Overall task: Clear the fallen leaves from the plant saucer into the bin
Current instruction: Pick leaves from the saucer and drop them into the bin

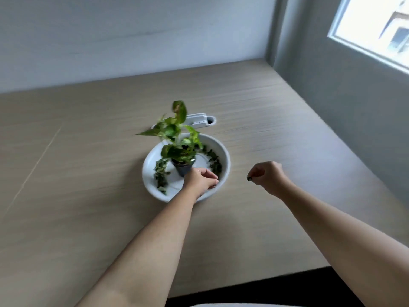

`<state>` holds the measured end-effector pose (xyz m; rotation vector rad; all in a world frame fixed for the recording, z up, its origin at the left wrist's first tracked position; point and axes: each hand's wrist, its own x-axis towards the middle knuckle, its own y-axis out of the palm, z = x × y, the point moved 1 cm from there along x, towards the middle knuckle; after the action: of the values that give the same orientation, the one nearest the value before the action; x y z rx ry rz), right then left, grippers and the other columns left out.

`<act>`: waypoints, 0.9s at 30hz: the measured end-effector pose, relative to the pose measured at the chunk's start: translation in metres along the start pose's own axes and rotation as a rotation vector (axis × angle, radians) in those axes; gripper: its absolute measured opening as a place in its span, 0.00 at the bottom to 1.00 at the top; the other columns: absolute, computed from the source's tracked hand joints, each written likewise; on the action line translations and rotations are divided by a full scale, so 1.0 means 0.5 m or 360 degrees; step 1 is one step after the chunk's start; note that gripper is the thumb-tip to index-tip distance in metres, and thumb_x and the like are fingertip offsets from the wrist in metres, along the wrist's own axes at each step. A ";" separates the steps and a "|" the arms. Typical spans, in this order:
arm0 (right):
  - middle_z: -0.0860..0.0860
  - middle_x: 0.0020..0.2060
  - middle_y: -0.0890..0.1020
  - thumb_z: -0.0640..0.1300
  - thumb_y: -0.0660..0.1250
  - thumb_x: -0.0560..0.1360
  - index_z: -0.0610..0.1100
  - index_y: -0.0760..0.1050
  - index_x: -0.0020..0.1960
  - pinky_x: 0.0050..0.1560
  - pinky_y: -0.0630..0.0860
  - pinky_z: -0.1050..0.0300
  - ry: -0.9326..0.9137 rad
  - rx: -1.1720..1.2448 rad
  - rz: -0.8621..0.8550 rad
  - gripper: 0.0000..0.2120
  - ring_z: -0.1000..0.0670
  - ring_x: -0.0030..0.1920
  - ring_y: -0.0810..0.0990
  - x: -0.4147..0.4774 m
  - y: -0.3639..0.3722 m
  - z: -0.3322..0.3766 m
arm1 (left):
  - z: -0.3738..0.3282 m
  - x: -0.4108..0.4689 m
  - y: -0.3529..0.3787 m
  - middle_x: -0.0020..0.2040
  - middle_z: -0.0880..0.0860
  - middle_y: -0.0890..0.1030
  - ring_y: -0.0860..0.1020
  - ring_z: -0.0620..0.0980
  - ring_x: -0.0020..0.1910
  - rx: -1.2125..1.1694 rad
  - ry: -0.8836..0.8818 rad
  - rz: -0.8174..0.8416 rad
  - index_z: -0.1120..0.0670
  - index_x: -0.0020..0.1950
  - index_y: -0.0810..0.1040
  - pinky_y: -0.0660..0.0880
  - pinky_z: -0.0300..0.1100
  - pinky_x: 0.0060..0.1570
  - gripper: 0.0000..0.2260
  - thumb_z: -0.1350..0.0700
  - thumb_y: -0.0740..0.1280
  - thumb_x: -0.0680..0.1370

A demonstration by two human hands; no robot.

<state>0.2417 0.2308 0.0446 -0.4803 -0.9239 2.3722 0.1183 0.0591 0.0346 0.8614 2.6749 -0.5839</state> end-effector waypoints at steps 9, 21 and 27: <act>0.47 0.37 0.85 0.33 0.70 0.67 0.42 0.84 0.39 0.31 0.68 0.80 0.0524 -0.0029 -0.0512 0.06 0.52 0.38 0.79 -0.334 -0.387 -0.390 | -0.178 -0.197 0.547 0.31 0.54 0.79 0.77 0.48 0.32 0.0338 0.0390 0.0736 0.56 0.32 0.80 0.79 0.39 0.42 0.10 0.69 0.71 0.68; 0.44 0.39 0.86 0.33 0.69 0.67 0.42 0.83 0.39 0.42 0.71 0.64 0.1592 0.0348 -0.1048 0.06 0.49 0.40 0.80 -0.838 -0.449 -0.810 | -0.050 -0.500 1.130 0.32 0.50 0.79 0.78 0.46 0.34 0.1249 0.0717 0.1641 0.52 0.35 0.81 0.80 0.39 0.45 0.07 0.63 0.74 0.69; 0.47 0.34 0.80 0.32 0.68 0.67 0.41 0.81 0.38 0.28 0.64 0.74 0.1843 0.0476 -0.0898 0.07 0.52 0.36 0.76 -0.907 -0.336 -0.919 | 0.117 -0.486 1.249 0.32 0.48 0.79 0.77 0.42 0.30 0.1596 0.0515 0.1768 0.52 0.34 0.79 0.82 0.39 0.43 0.08 0.62 0.73 0.70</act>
<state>0.8893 0.2947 -0.1015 -1.1041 -0.1111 1.3062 0.6940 0.3758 -0.1092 2.5334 1.4643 -1.4908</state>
